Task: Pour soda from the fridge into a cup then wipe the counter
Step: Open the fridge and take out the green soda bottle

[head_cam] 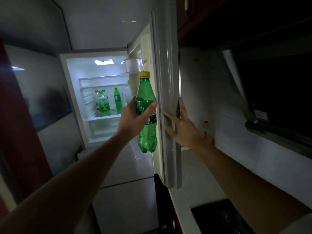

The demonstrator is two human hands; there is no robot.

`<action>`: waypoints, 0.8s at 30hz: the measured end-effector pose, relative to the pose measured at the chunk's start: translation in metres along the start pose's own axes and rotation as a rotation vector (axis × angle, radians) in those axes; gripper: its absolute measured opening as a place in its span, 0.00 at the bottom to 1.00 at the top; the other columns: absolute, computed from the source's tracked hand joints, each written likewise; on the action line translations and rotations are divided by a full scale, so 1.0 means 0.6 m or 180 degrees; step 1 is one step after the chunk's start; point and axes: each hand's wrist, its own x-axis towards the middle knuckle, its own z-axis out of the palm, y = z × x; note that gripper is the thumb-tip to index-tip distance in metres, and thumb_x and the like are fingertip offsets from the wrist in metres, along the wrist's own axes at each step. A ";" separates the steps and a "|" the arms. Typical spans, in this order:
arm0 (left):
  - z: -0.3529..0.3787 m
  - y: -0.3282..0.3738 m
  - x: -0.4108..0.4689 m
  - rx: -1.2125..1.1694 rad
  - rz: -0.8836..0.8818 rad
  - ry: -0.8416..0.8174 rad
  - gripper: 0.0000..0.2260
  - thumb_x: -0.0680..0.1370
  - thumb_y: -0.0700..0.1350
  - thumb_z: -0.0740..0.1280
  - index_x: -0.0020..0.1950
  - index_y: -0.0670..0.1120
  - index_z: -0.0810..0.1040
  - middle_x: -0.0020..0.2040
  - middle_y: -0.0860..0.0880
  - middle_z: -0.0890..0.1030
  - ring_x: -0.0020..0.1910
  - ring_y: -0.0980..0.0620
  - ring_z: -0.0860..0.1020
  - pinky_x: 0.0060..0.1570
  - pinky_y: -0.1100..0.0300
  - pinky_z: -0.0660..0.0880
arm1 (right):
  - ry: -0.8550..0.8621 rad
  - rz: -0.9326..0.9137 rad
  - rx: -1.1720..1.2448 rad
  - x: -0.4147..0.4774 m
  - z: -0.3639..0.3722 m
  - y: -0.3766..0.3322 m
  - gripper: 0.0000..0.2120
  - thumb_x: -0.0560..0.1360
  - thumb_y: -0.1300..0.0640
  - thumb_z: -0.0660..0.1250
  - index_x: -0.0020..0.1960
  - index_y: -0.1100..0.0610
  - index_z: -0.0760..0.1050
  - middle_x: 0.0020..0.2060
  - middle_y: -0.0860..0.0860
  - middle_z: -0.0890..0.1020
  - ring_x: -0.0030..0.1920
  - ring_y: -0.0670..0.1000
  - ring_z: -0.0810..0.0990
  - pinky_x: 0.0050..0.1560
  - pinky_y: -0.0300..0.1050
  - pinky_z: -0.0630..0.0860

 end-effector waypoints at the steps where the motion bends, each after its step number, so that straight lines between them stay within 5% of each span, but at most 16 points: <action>1: -0.004 -0.001 0.004 0.0011 0.0017 0.0012 0.21 0.74 0.63 0.66 0.54 0.46 0.79 0.42 0.57 0.83 0.39 0.69 0.80 0.35 0.77 0.71 | 0.0044 0.0015 0.0069 0.000 0.006 -0.006 0.28 0.77 0.39 0.59 0.76 0.39 0.57 0.76 0.47 0.30 0.78 0.59 0.52 0.69 0.58 0.70; 5: -0.031 -0.019 0.021 -0.0035 -0.0040 0.0137 0.22 0.74 0.65 0.68 0.54 0.48 0.79 0.43 0.54 0.84 0.42 0.61 0.83 0.42 0.59 0.81 | 0.0352 -0.0186 -0.0021 0.002 0.029 -0.026 0.28 0.76 0.35 0.57 0.75 0.39 0.62 0.78 0.48 0.37 0.76 0.57 0.62 0.65 0.55 0.74; 9: -0.067 -0.036 0.021 0.0114 -0.0098 0.0321 0.26 0.70 0.68 0.66 0.53 0.48 0.79 0.42 0.54 0.84 0.39 0.59 0.83 0.42 0.54 0.82 | 0.0336 -0.0675 -0.0012 0.023 0.052 -0.054 0.24 0.76 0.42 0.64 0.71 0.41 0.68 0.79 0.51 0.46 0.58 0.51 0.78 0.59 0.54 0.77; 15: -0.166 -0.100 0.000 0.0188 -0.0424 0.0687 0.25 0.69 0.69 0.69 0.51 0.50 0.79 0.44 0.50 0.85 0.43 0.51 0.85 0.45 0.44 0.82 | 0.0277 -0.1783 -0.0566 0.095 0.124 -0.134 0.24 0.73 0.38 0.67 0.68 0.39 0.71 0.78 0.56 0.55 0.71 0.59 0.67 0.71 0.57 0.62; 24: -0.346 -0.224 -0.044 0.0836 -0.0613 0.0834 0.24 0.72 0.67 0.65 0.56 0.49 0.78 0.45 0.53 0.84 0.43 0.60 0.83 0.45 0.56 0.81 | 0.0005 -0.2559 -0.1052 0.232 0.273 -0.310 0.39 0.64 0.30 0.70 0.67 0.50 0.71 0.79 0.51 0.55 0.75 0.68 0.55 0.74 0.66 0.48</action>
